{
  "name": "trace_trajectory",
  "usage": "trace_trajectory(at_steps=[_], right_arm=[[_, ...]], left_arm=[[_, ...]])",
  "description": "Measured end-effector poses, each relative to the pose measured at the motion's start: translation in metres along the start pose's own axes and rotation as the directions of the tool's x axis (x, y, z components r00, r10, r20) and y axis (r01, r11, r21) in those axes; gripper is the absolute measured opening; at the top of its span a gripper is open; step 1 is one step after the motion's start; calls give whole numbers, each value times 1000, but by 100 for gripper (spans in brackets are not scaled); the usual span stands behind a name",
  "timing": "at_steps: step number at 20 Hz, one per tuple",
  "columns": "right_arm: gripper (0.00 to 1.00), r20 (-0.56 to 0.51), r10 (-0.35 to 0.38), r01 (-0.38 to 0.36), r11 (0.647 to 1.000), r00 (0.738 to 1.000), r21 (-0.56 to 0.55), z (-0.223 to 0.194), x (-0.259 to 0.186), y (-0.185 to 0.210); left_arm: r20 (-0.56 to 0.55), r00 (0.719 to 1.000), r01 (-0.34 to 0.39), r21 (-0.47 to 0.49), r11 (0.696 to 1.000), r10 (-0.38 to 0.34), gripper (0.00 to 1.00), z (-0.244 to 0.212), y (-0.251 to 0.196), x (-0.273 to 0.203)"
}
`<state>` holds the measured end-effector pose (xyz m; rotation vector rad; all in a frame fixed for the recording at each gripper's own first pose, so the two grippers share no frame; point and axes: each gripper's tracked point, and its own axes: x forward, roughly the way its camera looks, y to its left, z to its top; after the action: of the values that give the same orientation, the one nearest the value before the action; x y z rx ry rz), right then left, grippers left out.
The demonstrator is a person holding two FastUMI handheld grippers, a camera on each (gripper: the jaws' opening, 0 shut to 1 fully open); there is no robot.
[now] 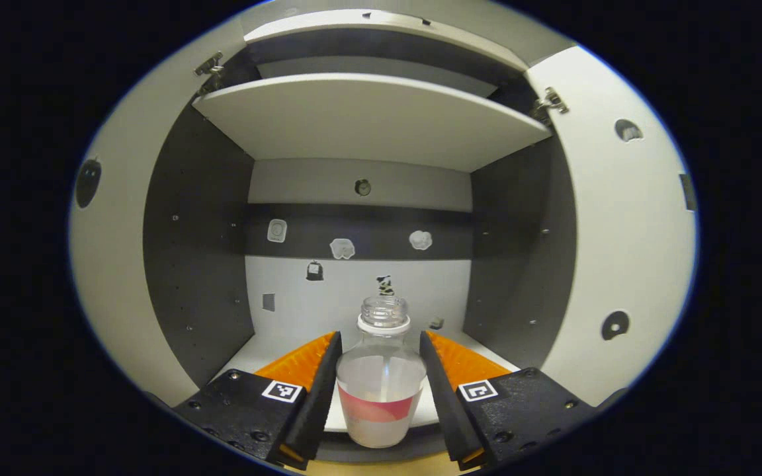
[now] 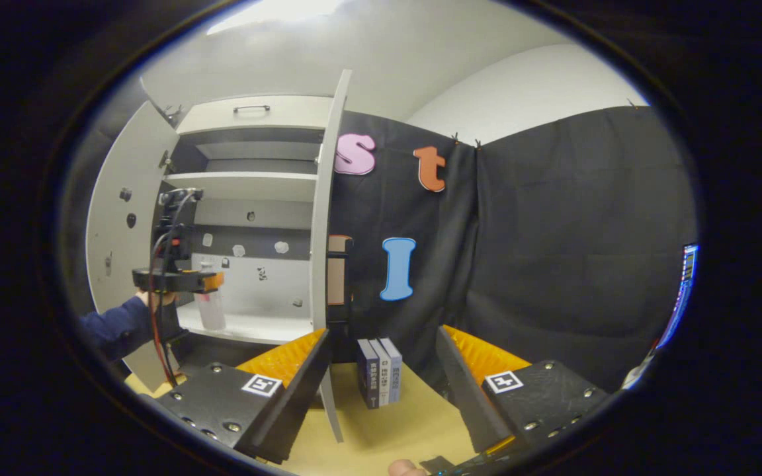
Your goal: Grasp the bottle in the cabinet with the left hand and place it on the coaster, then close the right door with the right hand and the left door with the left hand.
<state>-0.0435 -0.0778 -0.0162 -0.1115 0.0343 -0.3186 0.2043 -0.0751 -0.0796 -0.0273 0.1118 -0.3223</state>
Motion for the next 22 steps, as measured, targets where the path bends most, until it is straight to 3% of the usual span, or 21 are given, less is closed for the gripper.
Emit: trace_trajectory(at_steps=[4,9,16,19,22], right_arm=[[96,10,33,-33,999,999,-11,2,0,0],[96,28,102,-102,995,994,-11,8,2,15],[96,28,136,-136,991,990,-12,5,0,24],[94,17,130,-130,991,991,-15,1,-2,21],[96,14,114,-114,993,993,-15,-1,-5,14]], left_arm=[[-36,995,84,-103,991,-88,71,-38,-7,-61],[-170,982,62,-126,990,-83,74,-118,4,-132],[-397,911,23,-215,976,-109,72,-241,-1,-201],[-462,877,-8,-294,956,-134,72,-279,-8,-214],[-494,861,-25,-282,959,-123,73,-307,-9,-219]])
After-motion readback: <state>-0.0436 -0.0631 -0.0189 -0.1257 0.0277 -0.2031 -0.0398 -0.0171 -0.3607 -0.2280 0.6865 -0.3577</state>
